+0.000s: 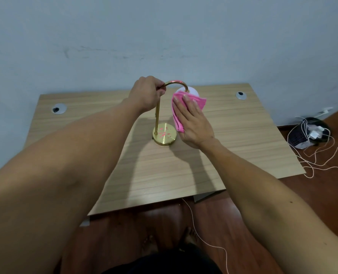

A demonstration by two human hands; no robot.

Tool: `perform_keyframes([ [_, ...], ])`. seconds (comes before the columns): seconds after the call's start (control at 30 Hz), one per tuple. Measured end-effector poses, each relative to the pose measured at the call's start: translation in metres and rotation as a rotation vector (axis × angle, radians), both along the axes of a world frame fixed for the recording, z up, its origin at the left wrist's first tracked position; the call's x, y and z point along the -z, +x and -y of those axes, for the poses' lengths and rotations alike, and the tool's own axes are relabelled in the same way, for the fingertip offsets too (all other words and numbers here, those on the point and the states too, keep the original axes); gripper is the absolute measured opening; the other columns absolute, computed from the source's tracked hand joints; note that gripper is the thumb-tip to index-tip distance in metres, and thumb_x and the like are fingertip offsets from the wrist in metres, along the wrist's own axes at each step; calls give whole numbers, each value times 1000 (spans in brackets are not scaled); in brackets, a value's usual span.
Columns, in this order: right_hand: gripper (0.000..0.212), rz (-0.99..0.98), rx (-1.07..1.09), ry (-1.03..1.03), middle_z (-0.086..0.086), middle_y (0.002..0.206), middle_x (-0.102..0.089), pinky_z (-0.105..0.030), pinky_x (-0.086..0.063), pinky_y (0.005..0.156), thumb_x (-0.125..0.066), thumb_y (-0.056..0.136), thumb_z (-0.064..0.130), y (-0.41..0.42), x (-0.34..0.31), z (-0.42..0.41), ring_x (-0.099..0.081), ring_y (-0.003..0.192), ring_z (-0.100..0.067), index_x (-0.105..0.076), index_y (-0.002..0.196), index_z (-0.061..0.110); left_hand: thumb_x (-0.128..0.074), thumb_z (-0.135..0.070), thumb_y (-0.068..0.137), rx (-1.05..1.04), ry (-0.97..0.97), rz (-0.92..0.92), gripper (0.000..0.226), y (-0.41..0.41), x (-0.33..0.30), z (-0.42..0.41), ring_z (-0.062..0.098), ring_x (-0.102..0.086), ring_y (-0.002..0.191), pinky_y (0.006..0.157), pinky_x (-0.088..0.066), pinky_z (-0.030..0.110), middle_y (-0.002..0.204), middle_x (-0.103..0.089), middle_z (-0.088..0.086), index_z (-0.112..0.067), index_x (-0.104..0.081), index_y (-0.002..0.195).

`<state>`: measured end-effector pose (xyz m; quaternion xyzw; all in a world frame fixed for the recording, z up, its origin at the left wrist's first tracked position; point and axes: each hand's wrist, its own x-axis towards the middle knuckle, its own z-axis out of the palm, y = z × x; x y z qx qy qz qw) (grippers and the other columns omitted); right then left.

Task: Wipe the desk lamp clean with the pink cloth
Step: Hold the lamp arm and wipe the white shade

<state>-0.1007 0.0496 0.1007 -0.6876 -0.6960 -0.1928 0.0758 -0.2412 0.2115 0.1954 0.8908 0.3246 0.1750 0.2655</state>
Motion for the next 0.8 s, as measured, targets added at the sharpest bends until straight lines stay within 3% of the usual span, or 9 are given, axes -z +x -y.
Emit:
perform_keyframes([
  [0.17, 72, 89, -67, -182, -12, 169, -21, -48, -12, 128, -41, 99, 36, 14, 19, 23, -13, 158, -28, -26, 159, 1, -59, -18, 95, -5, -7, 3, 17, 0, 1, 1, 31, -63, 79, 79, -54, 37, 75, -67, 6, -15, -76, 95],
  [0.3, 71, -18, -58, -243, -17, 165, -28, -45, -16, 128, -35, 97, 38, 28, 31, 47, -19, 156, -28, -33, 156, -2, -58, -19, 95, -14, -27, 5, 16, 0, 0, 2, 28, -60, 77, 75, -49, 32, 68, -61, 0, -19, -74, 91],
  [0.37, 68, -236, 96, -252, -17, 165, -30, -42, -20, 127, -28, 100, 39, 32, 34, 63, -24, 155, -28, -34, 156, 1, -57, -18, 95, -17, -28, 7, 17, 0, 0, 2, 28, -61, 77, 76, -50, 34, 69, -61, 0, -20, -74, 91],
  [0.43, 55, -655, 396, -140, -13, 152, -51, -42, -39, 116, -28, 105, 39, 30, 25, 74, -51, 137, -26, -53, 147, 14, -57, -18, 96, -14, -26, 8, 17, 0, 0, 3, 31, -63, 79, 79, -54, 37, 72, -63, 3, -19, -74, 92],
  [0.5, 45, -1128, 717, 93, -6, 110, -75, -41, -55, 97, -33, 107, 30, 29, 9, 69, -70, 100, -23, -76, 108, 18, -57, -18, 96, -15, -23, 10, 17, 1, 0, 4, 31, -63, 79, 81, -55, 39, 70, -62, 3, -19, -74, 91],
  [0.57, 43, -1431, 922, 280, -5, 87, -73, -44, -57, 90, -35, 102, 26, 35, -6, 59, -72, 94, -30, -70, 79, 17, -57, -19, 96, -19, -20, 8, 17, 1, 1, 5, 27, -59, 75, 81, -56, 40, 66, -59, -2, -20, -72, 88],
  [0.63, 35, -1581, 976, 403, -8, 84, -70, -47, -59, 83, -38, 99, 28, 37, -19, 50, -71, 92, -35, -61, 76, 17, -57, -18, 96, -22, -19, 9, 17, 0, 1, 5, 26, -57, 72, 81, -56, 41, 66, -59, -1, -20, -71, 87],
  [0.7, 33, -1688, 897, 479, -4, 77, -67, -39, -57, 68, -38, 99, 23, 31, -30, 37, -70, 78, -28, -60, 76, 17, -57, -18, 96, -22, -19, 10, 17, 0, 1, 5, 26, -58, 72, 82, -57, 42, 69, -62, 3, -17, -72, 90],
  [0.8, 34, -1679, 711, 590, -1, 73, -68, -45, -58, 74, -40, 95, 25, 19, -41, 11, -66, 73, -23, -65, 74, 15, -57, -18, 97, -24, -24, 9, 17, 1, 1, 6, 26, -58, 74, 82, -56, 41, 73, -64, 4, -16, -74, 94],
])
